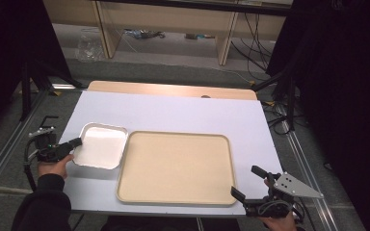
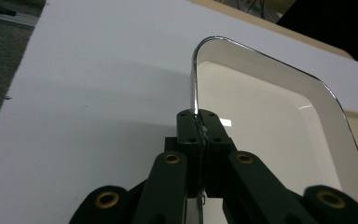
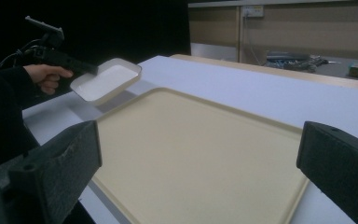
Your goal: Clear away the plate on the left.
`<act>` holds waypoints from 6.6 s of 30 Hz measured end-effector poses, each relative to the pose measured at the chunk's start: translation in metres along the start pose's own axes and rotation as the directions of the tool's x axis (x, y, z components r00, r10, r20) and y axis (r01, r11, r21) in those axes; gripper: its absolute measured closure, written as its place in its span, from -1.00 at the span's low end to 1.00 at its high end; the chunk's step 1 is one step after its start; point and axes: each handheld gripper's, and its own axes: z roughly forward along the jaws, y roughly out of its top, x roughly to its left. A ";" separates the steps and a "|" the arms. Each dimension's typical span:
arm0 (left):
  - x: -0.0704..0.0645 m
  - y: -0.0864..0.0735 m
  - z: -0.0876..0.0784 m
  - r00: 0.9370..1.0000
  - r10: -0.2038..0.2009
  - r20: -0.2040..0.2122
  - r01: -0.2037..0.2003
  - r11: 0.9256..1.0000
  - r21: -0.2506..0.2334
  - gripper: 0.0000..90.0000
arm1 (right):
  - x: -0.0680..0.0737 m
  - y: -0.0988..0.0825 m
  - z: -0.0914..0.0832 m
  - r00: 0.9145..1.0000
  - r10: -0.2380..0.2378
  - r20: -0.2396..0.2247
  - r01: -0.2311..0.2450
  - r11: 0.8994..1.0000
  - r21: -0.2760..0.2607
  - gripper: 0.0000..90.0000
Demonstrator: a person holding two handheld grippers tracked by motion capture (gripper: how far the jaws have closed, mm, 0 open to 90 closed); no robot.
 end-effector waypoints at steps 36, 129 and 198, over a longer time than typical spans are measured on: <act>-0.134 -0.041 0.054 0.951 0.152 0.268 -0.202 0.965 0.170 0.96 | -0.001 0.000 0.001 1.000 -0.008 0.002 0.008 1.000 -0.001 -0.99; -0.197 -0.092 0.040 0.874 0.294 0.387 -0.456 0.773 0.441 0.16 | 0.001 0.000 0.002 1.000 -0.006 0.010 0.006 1.000 0.009 -0.99; -0.177 -0.094 -0.070 0.810 0.509 0.291 -0.474 0.861 -0.185 -0.66 | 0.001 -0.001 0.002 1.000 0.005 0.005 -0.005 1.000 0.002 -0.99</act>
